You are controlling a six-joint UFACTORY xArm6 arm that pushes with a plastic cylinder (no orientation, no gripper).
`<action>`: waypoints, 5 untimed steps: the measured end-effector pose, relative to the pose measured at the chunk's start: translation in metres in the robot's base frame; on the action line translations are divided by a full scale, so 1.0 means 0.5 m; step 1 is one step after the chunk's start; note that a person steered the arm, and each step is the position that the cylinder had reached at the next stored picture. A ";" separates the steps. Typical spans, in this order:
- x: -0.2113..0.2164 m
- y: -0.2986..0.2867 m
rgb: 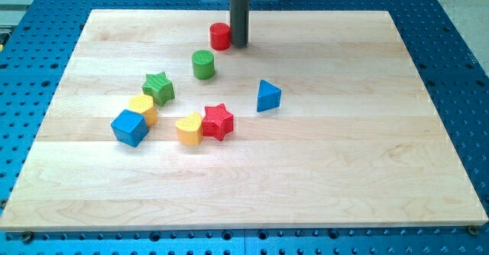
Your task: Place the stars diagonal to each other
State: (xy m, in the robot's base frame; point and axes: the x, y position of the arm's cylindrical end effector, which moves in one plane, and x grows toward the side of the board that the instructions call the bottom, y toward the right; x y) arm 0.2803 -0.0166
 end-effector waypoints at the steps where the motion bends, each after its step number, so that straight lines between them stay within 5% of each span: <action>1: 0.000 -0.024; 2: 0.020 0.012; 5: 0.169 -0.244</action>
State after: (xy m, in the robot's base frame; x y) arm 0.3648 -0.1387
